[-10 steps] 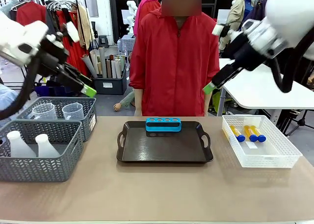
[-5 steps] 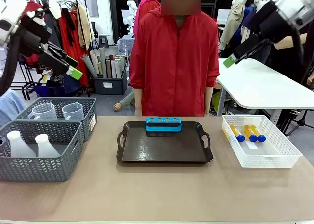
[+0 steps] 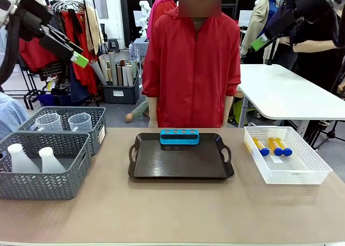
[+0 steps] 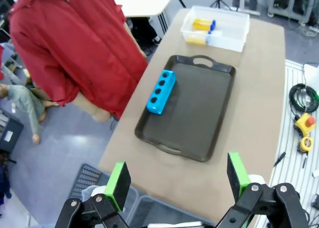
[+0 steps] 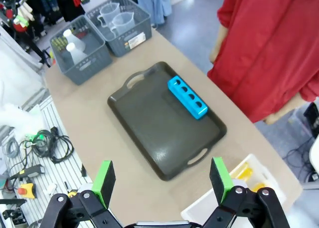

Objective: Prepare the laboratory tools.
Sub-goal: Pick up one Small flask and place it on the Handle tray.

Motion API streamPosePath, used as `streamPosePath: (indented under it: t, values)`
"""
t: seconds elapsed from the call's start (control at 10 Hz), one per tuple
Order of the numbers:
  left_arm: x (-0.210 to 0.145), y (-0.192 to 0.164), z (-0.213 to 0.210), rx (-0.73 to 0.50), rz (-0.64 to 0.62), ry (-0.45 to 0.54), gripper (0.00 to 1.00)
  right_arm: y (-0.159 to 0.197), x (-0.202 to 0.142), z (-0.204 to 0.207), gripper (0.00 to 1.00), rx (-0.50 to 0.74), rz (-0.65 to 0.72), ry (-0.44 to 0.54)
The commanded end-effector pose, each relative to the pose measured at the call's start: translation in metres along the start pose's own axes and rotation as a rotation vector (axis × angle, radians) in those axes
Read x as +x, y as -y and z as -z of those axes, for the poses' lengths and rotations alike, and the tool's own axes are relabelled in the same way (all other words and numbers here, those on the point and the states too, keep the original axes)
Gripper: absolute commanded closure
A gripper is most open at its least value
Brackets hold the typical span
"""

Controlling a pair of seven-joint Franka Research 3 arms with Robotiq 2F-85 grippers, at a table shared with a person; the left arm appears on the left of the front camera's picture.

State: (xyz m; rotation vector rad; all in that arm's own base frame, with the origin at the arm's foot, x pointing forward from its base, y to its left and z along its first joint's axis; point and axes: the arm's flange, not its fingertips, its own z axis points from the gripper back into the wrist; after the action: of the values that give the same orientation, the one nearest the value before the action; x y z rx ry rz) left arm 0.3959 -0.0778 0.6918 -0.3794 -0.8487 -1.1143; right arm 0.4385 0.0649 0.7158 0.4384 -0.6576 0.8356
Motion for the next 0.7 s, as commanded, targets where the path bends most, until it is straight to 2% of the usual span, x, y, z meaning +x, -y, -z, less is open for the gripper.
streamPosePath:
  t: [0.0, 0.6]
  values:
    - [0.004, -0.015, -0.006, -0.018, 0.012, 0.04, 0.0, 0.008, 0.002, -0.005, 0.0, 0.028, -0.036, 0.019]
    - [0.003, -0.025, -0.011, -0.018, 0.016, 0.046, 0.0, 0.04, -0.033, -0.032, 0.0, 0.055, -0.047, 0.043]
